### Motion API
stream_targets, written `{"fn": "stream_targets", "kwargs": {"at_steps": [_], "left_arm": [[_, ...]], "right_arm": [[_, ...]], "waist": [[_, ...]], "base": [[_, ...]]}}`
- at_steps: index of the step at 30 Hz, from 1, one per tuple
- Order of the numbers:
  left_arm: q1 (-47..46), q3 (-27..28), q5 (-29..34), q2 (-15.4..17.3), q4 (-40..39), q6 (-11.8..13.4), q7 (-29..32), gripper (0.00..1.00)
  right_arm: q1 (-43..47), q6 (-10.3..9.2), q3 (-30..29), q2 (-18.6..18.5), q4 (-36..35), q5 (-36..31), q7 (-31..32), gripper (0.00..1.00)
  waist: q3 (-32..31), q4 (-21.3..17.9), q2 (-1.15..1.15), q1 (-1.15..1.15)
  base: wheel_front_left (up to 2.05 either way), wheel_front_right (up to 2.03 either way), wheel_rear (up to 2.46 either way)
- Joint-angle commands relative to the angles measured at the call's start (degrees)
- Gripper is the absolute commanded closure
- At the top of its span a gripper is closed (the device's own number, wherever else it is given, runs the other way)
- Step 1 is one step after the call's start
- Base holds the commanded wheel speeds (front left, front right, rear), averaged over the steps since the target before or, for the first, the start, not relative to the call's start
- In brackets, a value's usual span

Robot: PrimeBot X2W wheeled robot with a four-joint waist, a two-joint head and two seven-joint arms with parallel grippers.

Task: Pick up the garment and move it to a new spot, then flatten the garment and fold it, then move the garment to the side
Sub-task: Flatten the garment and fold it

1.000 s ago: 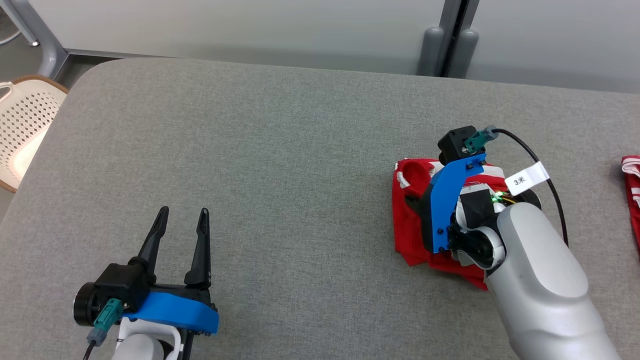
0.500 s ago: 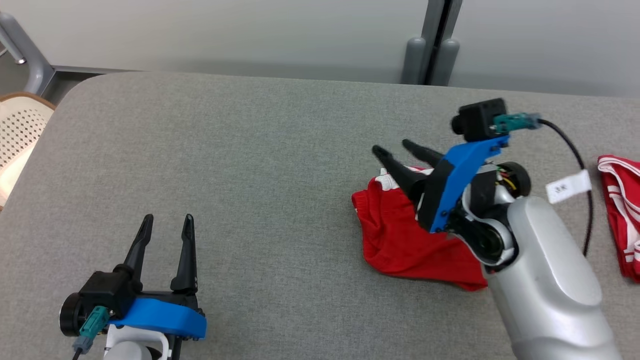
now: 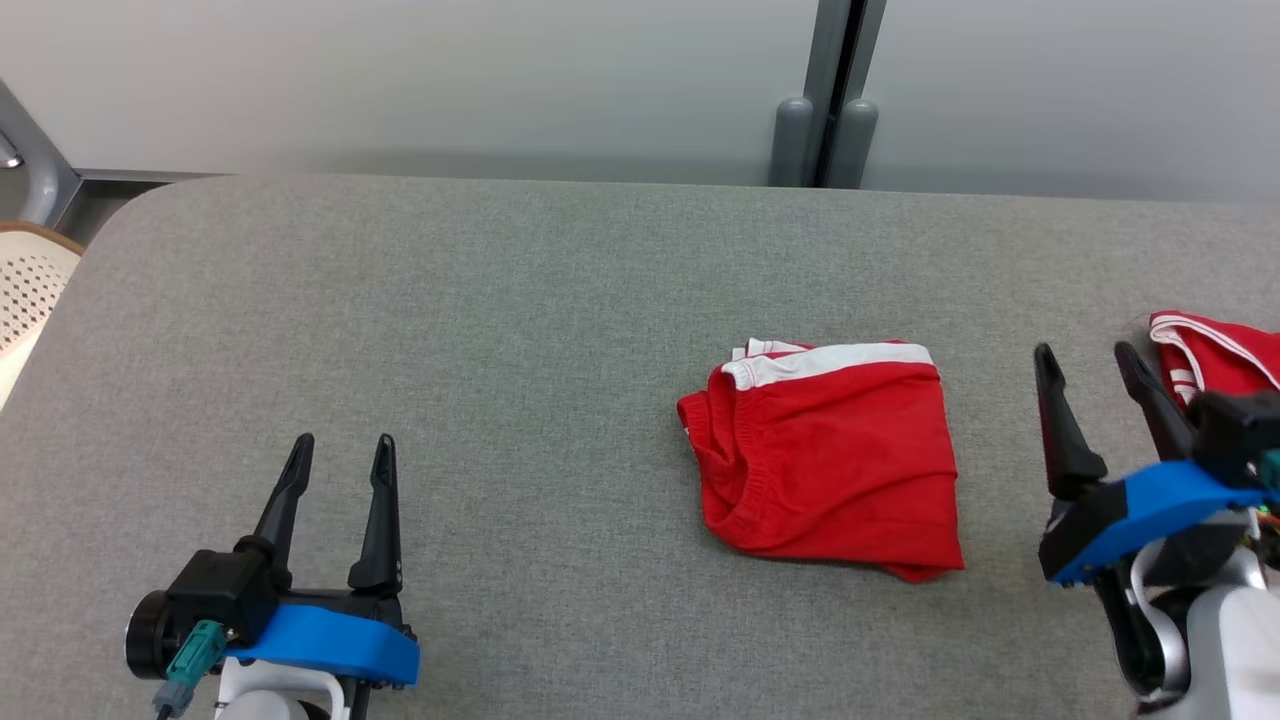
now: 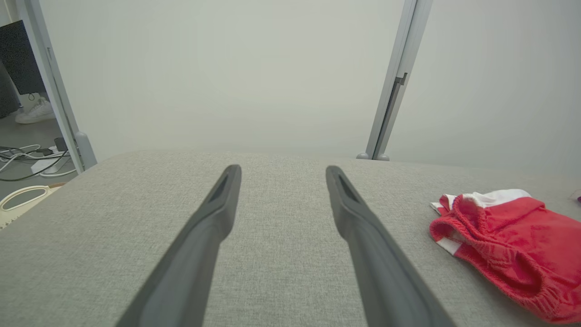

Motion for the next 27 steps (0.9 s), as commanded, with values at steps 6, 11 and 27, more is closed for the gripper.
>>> {"fn": "stream_targets", "kwargs": {"at_steps": [6, 11, 27], "left_arm": [[1.4, 1.0, 0.1, -0.1, 0.5, 0.3, -0.2, 0.0], [2.6, 2.3, -0.3, 0.1, 1.1, 0.5, -0.2, 0.0], [5.4, 2.6, -1.1, 0.5, 3.9, 1.1, -0.1, 0.0]], "right_arm": [[7.3, 0.03, -0.9, 0.1, -1.4, 0.4, -5.5, 0.0], [10.0, 0.03, 1.2, 0.1, -2.0, 2.3, -7.6, 0.0], [12.2, 0.03, 4.1, 0.1, 0.3, 4.0, -7.1, 0.0]], "waist": [[-1.9, -2.1, 0.0, 0.0], [-3.7, -4.4, 0.0, 0.0], [-7.0, -7.0, 0.0, 0.0]], "base": [[0.0, 0.0, 0.0], [0.0, 0.0, 0.0], [0.0, 0.0, 0.0]]}}
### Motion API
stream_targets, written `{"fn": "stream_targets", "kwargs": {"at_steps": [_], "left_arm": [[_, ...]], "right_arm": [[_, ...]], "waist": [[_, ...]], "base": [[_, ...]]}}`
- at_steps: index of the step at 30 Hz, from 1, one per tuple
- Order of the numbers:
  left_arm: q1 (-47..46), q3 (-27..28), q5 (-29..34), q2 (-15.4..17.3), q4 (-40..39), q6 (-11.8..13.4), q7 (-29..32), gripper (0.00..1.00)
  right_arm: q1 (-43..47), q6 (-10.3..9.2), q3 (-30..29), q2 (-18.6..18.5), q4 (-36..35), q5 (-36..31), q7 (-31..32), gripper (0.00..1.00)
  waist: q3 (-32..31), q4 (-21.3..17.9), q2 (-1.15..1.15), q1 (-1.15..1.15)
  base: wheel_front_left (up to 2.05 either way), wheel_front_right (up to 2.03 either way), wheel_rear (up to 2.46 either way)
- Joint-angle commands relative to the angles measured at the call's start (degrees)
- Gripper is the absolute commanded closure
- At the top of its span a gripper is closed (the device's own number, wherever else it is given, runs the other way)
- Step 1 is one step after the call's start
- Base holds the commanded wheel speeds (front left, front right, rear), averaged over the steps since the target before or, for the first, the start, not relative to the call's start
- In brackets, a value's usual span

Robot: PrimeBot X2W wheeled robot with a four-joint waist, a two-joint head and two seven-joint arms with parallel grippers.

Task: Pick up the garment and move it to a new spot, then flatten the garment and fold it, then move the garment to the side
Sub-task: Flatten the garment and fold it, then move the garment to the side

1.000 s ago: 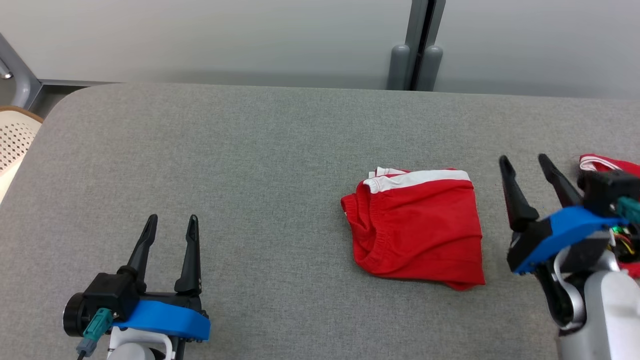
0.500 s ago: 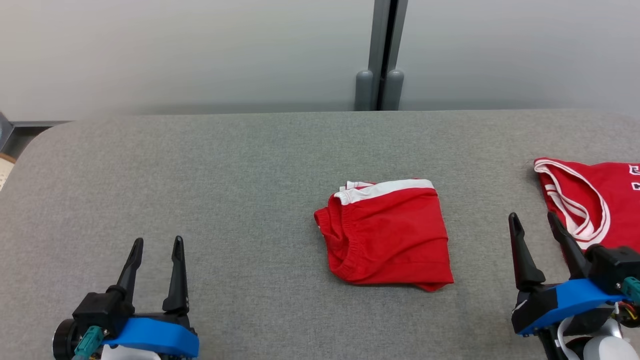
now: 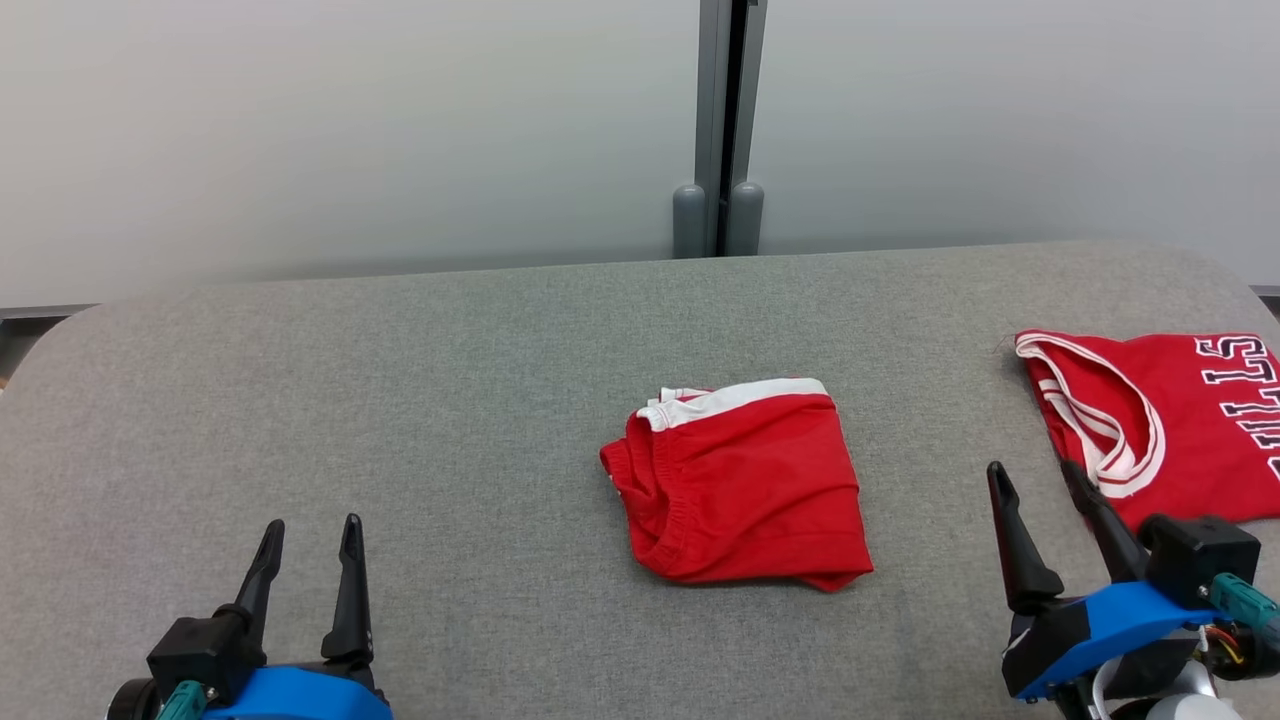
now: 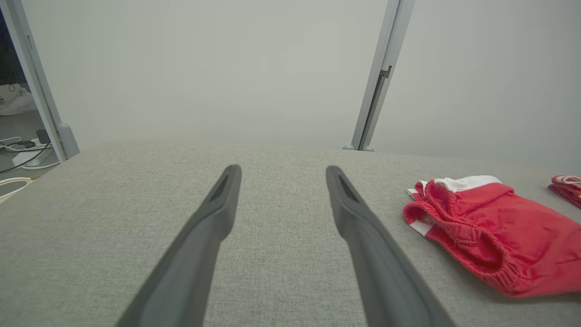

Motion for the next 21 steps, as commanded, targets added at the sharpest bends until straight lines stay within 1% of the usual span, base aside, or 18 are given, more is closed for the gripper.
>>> {"fn": "stream_targets", "kwargs": {"at_steps": [1, 10, 17, 21], "left_arm": [[0.3, 0.0, 0.0, 0.4, 0.0, 0.2, -0.1, 0.0], [0.6, -0.1, -0.6, 0.9, -0.6, 0.6, 0.1, 0.0], [-0.1, -0.4, -1.0, 1.1, -1.0, 0.7, 0.2, 0.0], [-1.0, -0.6, -0.7, 1.0, -1.6, 1.0, 0.2, 0.0]], "right_arm": [[0.9, 0.03, 0.0, 0.0, 0.1, -0.1, 0.2, 0.0], [1.0, 0.03, -0.1, 0.0, 0.3, 1.3, -0.4, 0.0], [-0.6, 0.03, 0.3, 0.0, 0.9, 1.1, -0.6, 0.0], [-3.9, 0.03, 1.4, 0.0, 1.0, -0.1, 2.1, 0.0]], "waist": [[0.1, 0.0, 0.0, 0.01], [0.6, 0.1, 0.0, 0.01], [1.3, 1.2, 0.0, 0.01], [2.2, 2.0, 0.0, 0.01]], "base": [[0.0, 0.0, 0.0], [0.0, 0.0, 0.0], [0.0, 0.0, 0.0], [0.0, 0.0, 0.0]]}}
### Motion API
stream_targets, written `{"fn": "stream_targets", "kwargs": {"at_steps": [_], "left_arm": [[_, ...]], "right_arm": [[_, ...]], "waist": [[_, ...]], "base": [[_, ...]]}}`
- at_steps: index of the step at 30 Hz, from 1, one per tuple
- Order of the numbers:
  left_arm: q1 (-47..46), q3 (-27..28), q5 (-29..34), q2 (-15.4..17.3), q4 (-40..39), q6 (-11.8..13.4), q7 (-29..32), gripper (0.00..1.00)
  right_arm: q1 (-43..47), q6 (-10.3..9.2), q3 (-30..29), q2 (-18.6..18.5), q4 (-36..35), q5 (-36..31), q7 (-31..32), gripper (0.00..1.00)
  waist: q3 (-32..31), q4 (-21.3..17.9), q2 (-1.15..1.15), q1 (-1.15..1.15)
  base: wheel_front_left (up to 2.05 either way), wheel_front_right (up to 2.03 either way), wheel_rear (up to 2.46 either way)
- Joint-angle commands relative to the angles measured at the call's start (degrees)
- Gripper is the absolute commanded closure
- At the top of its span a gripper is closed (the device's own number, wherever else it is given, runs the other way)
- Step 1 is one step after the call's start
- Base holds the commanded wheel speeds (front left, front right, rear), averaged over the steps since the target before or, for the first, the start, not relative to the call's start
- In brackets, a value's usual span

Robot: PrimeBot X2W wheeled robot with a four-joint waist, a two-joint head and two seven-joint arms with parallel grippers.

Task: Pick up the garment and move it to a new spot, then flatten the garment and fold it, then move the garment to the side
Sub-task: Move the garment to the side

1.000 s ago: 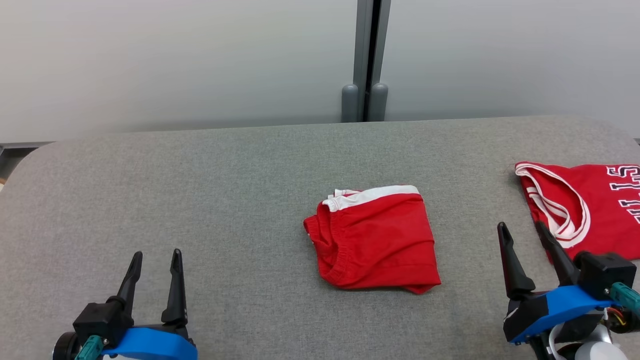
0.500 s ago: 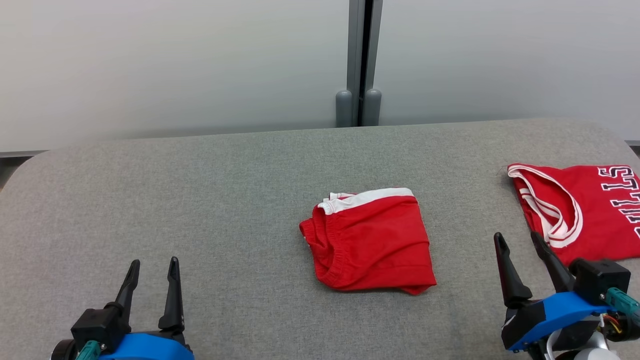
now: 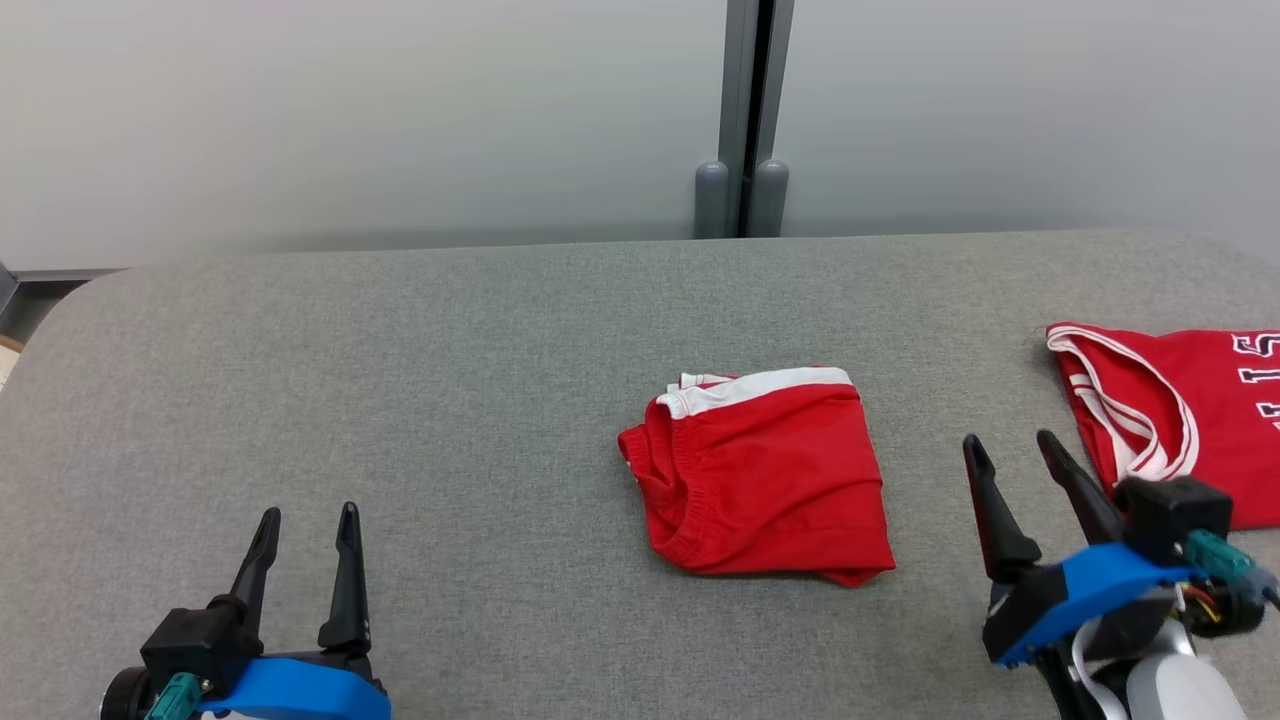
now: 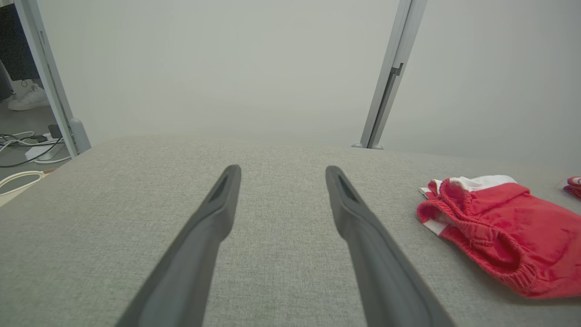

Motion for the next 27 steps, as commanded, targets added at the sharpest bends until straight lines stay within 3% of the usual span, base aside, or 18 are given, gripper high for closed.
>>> {"fn": "stream_targets", "kwargs": {"at_steps": [1, 6, 8, 15, 27], "left_arm": [[-0.9, -0.1, 0.3, 0.1, -0.4, 0.4, -0.1, 0.0], [-1.9, -0.4, 0.3, -0.2, -1.6, 0.6, -0.2, 0.0], [-2.2, -0.5, 0.4, -0.2, -1.9, 0.5, -0.2, 0.0], [-4.6, -1.6, 0.8, -0.8, -2.5, 0.1, -0.3, 0.0], [-5.9, -2.2, 1.1, -1.6, -2.1, -0.7, -0.5, 0.0]], "right_arm": [[-2.5, 0.03, 0.8, 0.0, 0.2, -0.2, 1.9, 0.0], [-9.8, 0.01, 2.0, -0.2, 3.3, 1.3, 14.7, 0.0], [-11.3, 0.03, 1.7, -0.1, 4.3, 1.7, 16.8, 0.0], [-20.9, 0.03, -1.8, -0.1, 15.9, 2.1, 29.2, 0.0], [-27.8, 0.02, -7.8, 0.0, 35.0, 1.6, 32.2, 0.0]], "waist": [[0.6, 0.5, 0.0, 0.01], [2.5, 1.8, 0.0, 0.01], [3.1, 2.2, 0.0, 0.01], [6.2, 5.2, 0.0, 0.01], [8.1, 8.5, 0.0, 0.01]], "base": [[0.0, 0.0, 0.0], [0.0, 0.0, 0.0], [0.0, 0.0, 0.0], [0.0, 0.0, 0.0], [0.0, 0.0, 0.0]]}}
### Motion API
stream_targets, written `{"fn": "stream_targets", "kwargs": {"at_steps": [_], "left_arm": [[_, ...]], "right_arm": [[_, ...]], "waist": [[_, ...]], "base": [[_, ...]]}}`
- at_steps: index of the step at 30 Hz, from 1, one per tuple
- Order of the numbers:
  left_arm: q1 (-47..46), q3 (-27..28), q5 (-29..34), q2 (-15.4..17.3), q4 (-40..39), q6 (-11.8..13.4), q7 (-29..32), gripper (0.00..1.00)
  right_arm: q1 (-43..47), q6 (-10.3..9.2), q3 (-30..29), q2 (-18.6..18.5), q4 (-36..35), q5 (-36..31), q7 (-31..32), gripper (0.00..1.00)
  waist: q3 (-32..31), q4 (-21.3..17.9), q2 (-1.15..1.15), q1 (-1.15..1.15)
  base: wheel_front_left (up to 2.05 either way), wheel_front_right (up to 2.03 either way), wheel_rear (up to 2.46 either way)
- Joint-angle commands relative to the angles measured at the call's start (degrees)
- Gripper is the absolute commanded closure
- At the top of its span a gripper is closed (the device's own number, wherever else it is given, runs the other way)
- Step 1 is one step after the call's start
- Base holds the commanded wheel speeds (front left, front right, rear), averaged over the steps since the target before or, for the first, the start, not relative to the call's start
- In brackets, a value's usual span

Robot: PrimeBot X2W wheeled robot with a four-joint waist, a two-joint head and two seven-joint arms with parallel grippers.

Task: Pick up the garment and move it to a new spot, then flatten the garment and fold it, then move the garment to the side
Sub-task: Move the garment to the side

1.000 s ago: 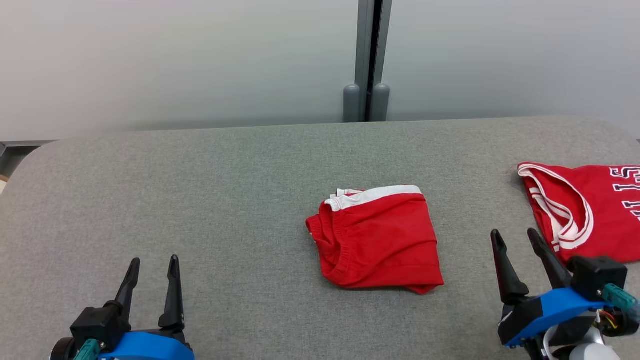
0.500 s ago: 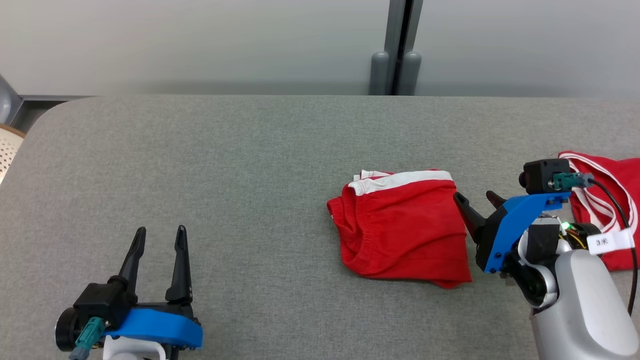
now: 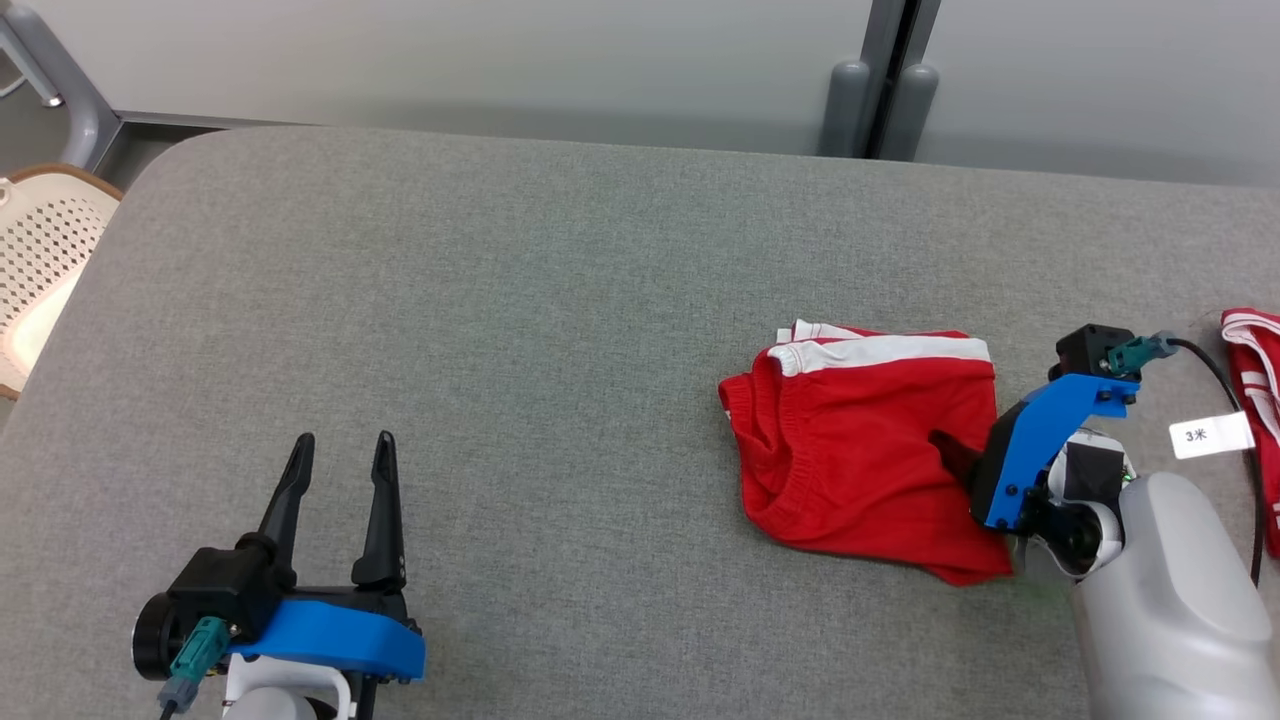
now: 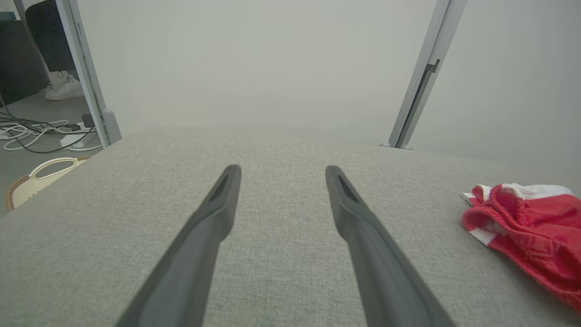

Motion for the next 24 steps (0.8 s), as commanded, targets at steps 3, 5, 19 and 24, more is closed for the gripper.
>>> {"fn": "stream_targets", "kwargs": {"at_steps": [3, 5, 19, 24], "left_arm": [[-0.9, -0.1, 0.4, -0.4, 0.2, -0.4, -0.3, 0.0], [-1.0, 0.0, 0.6, -0.6, 0.1, -0.3, -0.3, 0.0], [-0.1, 2.2, 1.6, -1.5, -3.0, -0.8, -0.3, 0.0], [-1.2, 2.7, 2.2, -1.9, -4.4, -1.2, -0.3, 0.0]], "right_arm": [[-1.3, 0.01, 0.8, 0.1, 4.9, 1.3, 0.7, 0.0], [-2.0, 0.03, 2.3, 0.4, 7.4, 1.4, 1.3, 0.47], [-10.8, 0.0, 21.6, -6.8, -5.9, -12.9, 8.0, 1.0], [-13.2, 0.0, 31.4, -15.4, -13.7, -8.0, 12.6, 1.0]], "waist": [[0.1, 0.3, 0.0, 0.0], [0.1, 0.3, 0.0, 0.0], [0.8, -7.9, 0.0, 0.0], [2.0, -13.0, 0.0, 0.0]], "base": [[0.0, 0.0, 0.0], [0.0, 0.0, 0.0], [0.0, 0.0, 0.0], [0.0, 0.0, 0.0]]}}
